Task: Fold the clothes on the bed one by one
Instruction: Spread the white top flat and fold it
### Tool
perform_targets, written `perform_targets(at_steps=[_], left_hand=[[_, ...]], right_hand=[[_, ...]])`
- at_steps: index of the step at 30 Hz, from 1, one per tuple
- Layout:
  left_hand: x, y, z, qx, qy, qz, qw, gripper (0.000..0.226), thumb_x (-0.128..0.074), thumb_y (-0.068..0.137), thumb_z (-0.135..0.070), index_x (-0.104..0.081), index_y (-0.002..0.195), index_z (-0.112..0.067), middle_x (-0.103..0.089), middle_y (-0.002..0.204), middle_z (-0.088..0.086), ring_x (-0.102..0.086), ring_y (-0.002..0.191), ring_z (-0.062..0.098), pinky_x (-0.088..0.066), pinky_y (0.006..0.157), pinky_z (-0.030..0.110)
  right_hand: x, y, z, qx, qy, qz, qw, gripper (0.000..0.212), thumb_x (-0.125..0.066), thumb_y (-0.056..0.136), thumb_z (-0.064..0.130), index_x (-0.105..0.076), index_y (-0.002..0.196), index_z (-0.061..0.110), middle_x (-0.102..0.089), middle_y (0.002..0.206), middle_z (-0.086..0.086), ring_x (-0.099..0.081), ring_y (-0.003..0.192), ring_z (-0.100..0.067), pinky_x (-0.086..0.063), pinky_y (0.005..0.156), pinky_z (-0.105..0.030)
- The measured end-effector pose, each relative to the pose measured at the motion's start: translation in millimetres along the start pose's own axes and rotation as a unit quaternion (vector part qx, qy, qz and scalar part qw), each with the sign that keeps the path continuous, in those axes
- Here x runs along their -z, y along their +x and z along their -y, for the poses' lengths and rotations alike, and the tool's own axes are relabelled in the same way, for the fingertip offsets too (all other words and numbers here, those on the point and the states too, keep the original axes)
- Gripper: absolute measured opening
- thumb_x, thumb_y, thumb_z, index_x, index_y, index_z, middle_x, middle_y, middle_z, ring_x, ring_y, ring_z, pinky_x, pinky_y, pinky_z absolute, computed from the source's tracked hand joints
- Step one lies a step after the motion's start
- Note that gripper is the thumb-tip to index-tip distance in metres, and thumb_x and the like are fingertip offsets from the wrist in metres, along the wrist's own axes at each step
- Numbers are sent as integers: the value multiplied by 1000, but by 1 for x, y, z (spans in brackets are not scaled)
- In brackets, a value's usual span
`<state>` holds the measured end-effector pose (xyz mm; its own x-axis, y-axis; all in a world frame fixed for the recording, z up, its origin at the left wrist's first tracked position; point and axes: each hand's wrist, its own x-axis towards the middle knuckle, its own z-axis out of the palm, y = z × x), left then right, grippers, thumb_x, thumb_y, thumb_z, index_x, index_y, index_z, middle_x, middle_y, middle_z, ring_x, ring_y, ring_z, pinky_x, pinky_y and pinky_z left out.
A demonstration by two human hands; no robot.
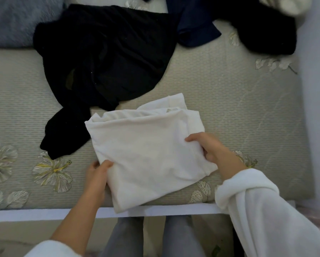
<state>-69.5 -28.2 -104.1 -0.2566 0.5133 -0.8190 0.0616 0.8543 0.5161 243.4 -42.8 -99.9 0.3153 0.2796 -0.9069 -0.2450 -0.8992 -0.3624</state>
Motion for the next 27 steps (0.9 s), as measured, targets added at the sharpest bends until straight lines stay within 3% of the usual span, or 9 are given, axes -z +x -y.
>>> perform_targets(at_steps=[4,6,9,13,18,21,24,27], left_hand=[[-7,-23,-21,-66,62,11,996,20,-57,88,-10,-60,108,-9,-66,98,9,-59,79,22,-44,61,31],[-18,-39,-32,-107,84,18,991,19,-55,89,-9,-59,107,-10,-66,98,9,-59,78,21,-44,60,31],[-48,-58,-47,-156,123,52,979,19,-54,89,-7,-60,107,-10,-65,98,10,-59,82,24,-45,66,31],[-117,-84,-60,-225,204,108,947,15,-55,89,-11,-60,102,-17,-63,85,1,-56,74,18,-42,61,28],[-229,-123,-66,-308,320,198,874,7,-54,88,-14,-60,84,-15,-58,74,3,-53,68,20,-40,59,32],[-298,-153,-67,-356,364,246,825,18,-51,88,-15,-63,100,-18,-62,80,0,-56,69,18,-43,63,33],[-357,-184,-73,-409,391,283,774,30,-49,89,-12,-64,114,-19,-63,88,0,-56,68,14,-41,65,30],[-407,-205,-84,-451,404,297,738,31,-48,88,-9,-65,113,-14,-64,92,5,-62,84,27,-44,72,32]], right_hand=[[10,-22,-6,44,51,12,998,44,-78,65,8,-64,107,9,-71,102,-9,-66,94,-29,-55,84,-41],[25,-35,-16,56,73,2,996,37,-78,66,6,-66,101,10,-72,98,-7,-67,91,-27,-55,79,-39],[61,-53,-36,53,128,-21,990,40,-77,67,9,-67,105,13,-73,99,-6,-66,96,-30,-52,90,-47],[120,-77,-65,44,243,-88,965,39,-73,67,10,-67,106,10,-73,98,-9,-67,89,-28,-53,70,-36],[176,-96,-108,-10,398,-185,899,42,-72,65,9,-65,107,8,-70,100,-14,-63,93,-36,-53,84,-45],[202,-99,-127,-26,469,-215,856,47,-72,63,11,-64,109,8,-69,104,-16,-63,97,-38,-52,89,-48],[223,-94,-139,-29,518,-206,829,34,-71,66,12,-68,100,10,-71,101,-16,-65,94,-38,-53,86,-48],[239,-84,-144,-12,576,-190,795,26,-69,72,9,-69,97,11,-74,96,-12,-68,90,-35,-56,77,-43]])
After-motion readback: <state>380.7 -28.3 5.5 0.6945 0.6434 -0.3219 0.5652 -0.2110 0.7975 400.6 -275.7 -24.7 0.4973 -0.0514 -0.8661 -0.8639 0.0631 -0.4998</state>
